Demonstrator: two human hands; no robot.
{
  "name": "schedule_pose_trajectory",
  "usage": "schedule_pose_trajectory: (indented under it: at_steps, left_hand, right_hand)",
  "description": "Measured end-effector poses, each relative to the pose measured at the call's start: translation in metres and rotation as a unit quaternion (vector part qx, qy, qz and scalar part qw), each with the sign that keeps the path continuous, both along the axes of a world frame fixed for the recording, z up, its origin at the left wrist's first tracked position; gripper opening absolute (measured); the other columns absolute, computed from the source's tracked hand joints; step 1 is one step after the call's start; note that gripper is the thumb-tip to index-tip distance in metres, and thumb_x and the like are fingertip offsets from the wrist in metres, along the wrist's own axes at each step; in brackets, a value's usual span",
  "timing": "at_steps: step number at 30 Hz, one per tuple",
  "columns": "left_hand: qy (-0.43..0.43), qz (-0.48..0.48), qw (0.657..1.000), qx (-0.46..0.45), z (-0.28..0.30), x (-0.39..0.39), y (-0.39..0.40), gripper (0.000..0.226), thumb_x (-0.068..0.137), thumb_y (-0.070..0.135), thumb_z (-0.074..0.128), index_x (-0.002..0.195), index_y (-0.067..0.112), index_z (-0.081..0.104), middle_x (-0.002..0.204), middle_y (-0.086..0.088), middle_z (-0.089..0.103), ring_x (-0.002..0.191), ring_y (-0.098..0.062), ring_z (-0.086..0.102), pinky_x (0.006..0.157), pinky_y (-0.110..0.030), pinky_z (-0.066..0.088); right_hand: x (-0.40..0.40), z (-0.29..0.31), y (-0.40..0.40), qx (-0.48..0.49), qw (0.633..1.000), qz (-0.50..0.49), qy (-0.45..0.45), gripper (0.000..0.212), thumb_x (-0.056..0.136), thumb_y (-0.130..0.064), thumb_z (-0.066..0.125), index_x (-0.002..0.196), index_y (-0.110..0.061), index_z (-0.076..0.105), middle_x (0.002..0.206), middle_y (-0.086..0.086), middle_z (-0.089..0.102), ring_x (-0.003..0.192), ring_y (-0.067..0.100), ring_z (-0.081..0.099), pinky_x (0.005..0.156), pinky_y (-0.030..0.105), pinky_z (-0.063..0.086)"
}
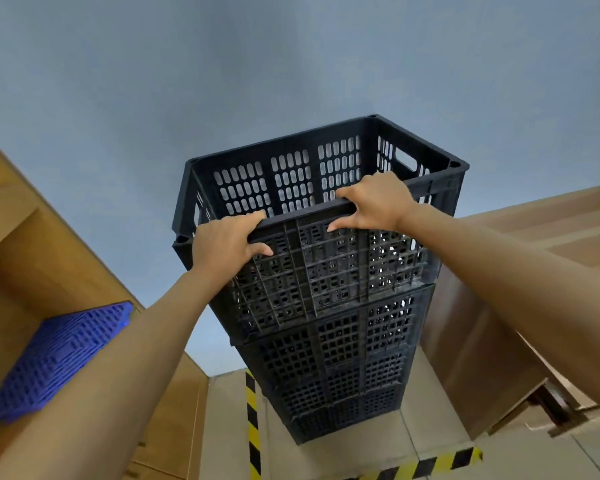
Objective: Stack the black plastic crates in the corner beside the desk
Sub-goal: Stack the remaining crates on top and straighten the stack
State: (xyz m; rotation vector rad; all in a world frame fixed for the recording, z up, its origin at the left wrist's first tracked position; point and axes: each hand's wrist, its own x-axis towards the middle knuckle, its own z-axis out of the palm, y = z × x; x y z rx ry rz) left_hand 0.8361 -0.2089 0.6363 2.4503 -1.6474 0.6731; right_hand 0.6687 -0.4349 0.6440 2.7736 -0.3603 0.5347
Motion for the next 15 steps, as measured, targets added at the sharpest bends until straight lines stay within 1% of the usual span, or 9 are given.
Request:
schedule_pose_trajectory:
  at_steps: [2, 3, 5, 7, 8, 10, 13, 15]
  left_hand:
    - [-0.006, 0.001, 1.0, 0.024, 0.003, 0.01, 0.0, 0.043, 0.074, 0.063, 0.066, 0.098, 0.029, 0.058, 0.072, 0.009, 0.064, 0.065, -0.017, 0.063, 0.052, -0.025, 0.043]
    - [-0.004, 0.002, 0.999, 0.032, 0.005, 0.017, 0.002, 0.042, 0.073, 0.064, 0.065, 0.096, 0.029, 0.057, 0.068, 0.011, 0.06, 0.061, -0.015, 0.059, 0.049, -0.024, 0.042]
    - [0.002, -0.004, 0.999, 0.036, 0.006, 0.034, 0.005, 0.041, 0.072, 0.065, 0.065, 0.091, 0.029, 0.057, 0.062, 0.015, 0.051, 0.056, -0.011, 0.053, 0.046, -0.023, 0.041]
    - [0.002, -0.011, 0.999, 0.034, 0.004, 0.05, 0.009, 0.04, 0.071, 0.065, 0.065, 0.087, 0.03, 0.056, 0.057, 0.017, 0.045, 0.052, -0.008, 0.05, 0.045, -0.023, 0.042]
    - [0.0, -0.013, 0.999, 0.033, 0.002, 0.054, 0.01, 0.039, 0.071, 0.065, 0.066, 0.086, 0.031, 0.055, 0.056, 0.017, 0.043, 0.051, -0.006, 0.047, 0.044, -0.023, 0.041]
    - [0.003, -0.017, 0.999, 0.028, 0.001, 0.055, 0.011, 0.038, 0.071, 0.064, 0.067, 0.084, 0.031, 0.052, 0.057, 0.017, 0.045, 0.052, -0.005, 0.047, 0.046, -0.024, 0.044]
    - [0.009, -0.004, 0.999, 0.034, 0.0, 0.048, 0.013, 0.041, 0.072, 0.061, 0.068, 0.084, 0.027, 0.048, 0.063, 0.013, 0.053, 0.056, -0.01, 0.055, 0.053, -0.03, 0.05]
    - [0.007, 0.014, 0.999, 0.051, 0.001, 0.042, 0.015, 0.046, 0.072, 0.061, 0.069, 0.084, 0.023, 0.044, 0.067, 0.009, 0.059, 0.059, -0.015, 0.059, 0.059, -0.034, 0.052]
  right_hand:
    - [0.003, 0.0, 0.004, 0.009, 1.0, -0.008, -0.001, 0.071, 0.074, -0.08, 0.048, 0.102, -0.018, 0.066, 0.047, -0.011, 0.032, 0.051, 0.018, 0.046, 0.047, 0.021, 0.024]
    - [0.007, 0.0, 0.008, 0.013, 1.0, -0.009, -0.001, 0.068, 0.074, -0.08, 0.048, 0.1, -0.019, 0.065, 0.047, -0.011, 0.031, 0.052, 0.018, 0.046, 0.047, 0.022, 0.026]
    - [0.017, -0.003, 0.015, 0.02, 1.0, -0.006, 0.008, 0.063, 0.075, -0.08, 0.046, 0.092, -0.021, 0.06, 0.049, -0.011, 0.033, 0.053, 0.017, 0.048, 0.046, 0.021, 0.025]
    - [0.027, -0.007, 0.02, 0.014, 1.0, -0.01, 0.008, 0.066, 0.075, -0.081, 0.044, 0.095, -0.02, 0.059, 0.051, -0.01, 0.036, 0.054, 0.017, 0.047, 0.045, 0.022, 0.022]
    - [0.029, -0.009, 0.021, 0.009, 1.0, -0.014, 0.006, 0.067, 0.075, -0.081, 0.044, 0.098, -0.02, 0.06, 0.052, -0.009, 0.037, 0.054, 0.017, 0.047, 0.046, 0.023, 0.024]
    - [0.03, -0.01, 0.021, 0.005, 1.0, -0.019, 0.005, 0.069, 0.075, -0.082, 0.043, 0.101, -0.02, 0.06, 0.053, -0.009, 0.038, 0.055, 0.018, 0.046, 0.05, 0.025, 0.029]
    - [0.026, -0.009, 0.024, 0.009, 1.0, -0.021, 0.017, 0.068, 0.075, -0.082, 0.042, 0.099, -0.019, 0.057, 0.052, -0.009, 0.034, 0.055, 0.018, 0.048, 0.051, 0.027, 0.033]
    - [0.024, -0.008, 0.029, 0.022, 0.999, -0.028, 0.019, 0.067, 0.076, -0.081, 0.044, 0.098, -0.018, 0.054, 0.057, -0.008, 0.042, 0.057, 0.019, 0.051, 0.053, 0.028, 0.038]
